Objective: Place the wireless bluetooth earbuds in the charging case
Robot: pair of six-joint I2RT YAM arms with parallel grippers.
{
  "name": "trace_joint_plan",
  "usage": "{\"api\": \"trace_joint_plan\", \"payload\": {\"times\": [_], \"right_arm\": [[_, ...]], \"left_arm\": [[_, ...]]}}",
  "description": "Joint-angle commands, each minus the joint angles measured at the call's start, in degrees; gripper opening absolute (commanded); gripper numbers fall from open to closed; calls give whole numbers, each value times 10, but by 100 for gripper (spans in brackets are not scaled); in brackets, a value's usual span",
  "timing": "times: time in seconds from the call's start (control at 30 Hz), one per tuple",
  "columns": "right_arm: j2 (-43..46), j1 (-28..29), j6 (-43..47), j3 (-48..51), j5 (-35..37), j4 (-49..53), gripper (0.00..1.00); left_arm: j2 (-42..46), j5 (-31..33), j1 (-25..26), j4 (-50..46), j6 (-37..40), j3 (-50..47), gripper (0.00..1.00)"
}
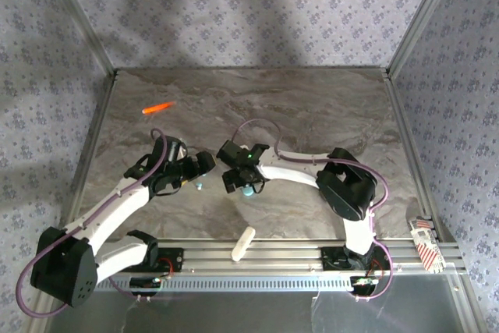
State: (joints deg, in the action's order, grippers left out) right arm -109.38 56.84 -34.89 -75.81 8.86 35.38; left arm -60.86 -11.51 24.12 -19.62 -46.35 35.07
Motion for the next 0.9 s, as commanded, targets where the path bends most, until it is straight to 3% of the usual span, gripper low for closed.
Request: {"api": "trace_joint_plan", "payload": {"times": [0.0,0.43,0.87], "right_arm": [[-7,3,2,-4,28,43,94],[61,-19,-2,70,39,40,92],[145,-49,31,130,-36,-19,90]], "left_arm": [[2,-2,2,-1,7,-2,100],[-3,-3,11,5,-2,-2,100],[0,12,29,11,-14,-12,100]]}}
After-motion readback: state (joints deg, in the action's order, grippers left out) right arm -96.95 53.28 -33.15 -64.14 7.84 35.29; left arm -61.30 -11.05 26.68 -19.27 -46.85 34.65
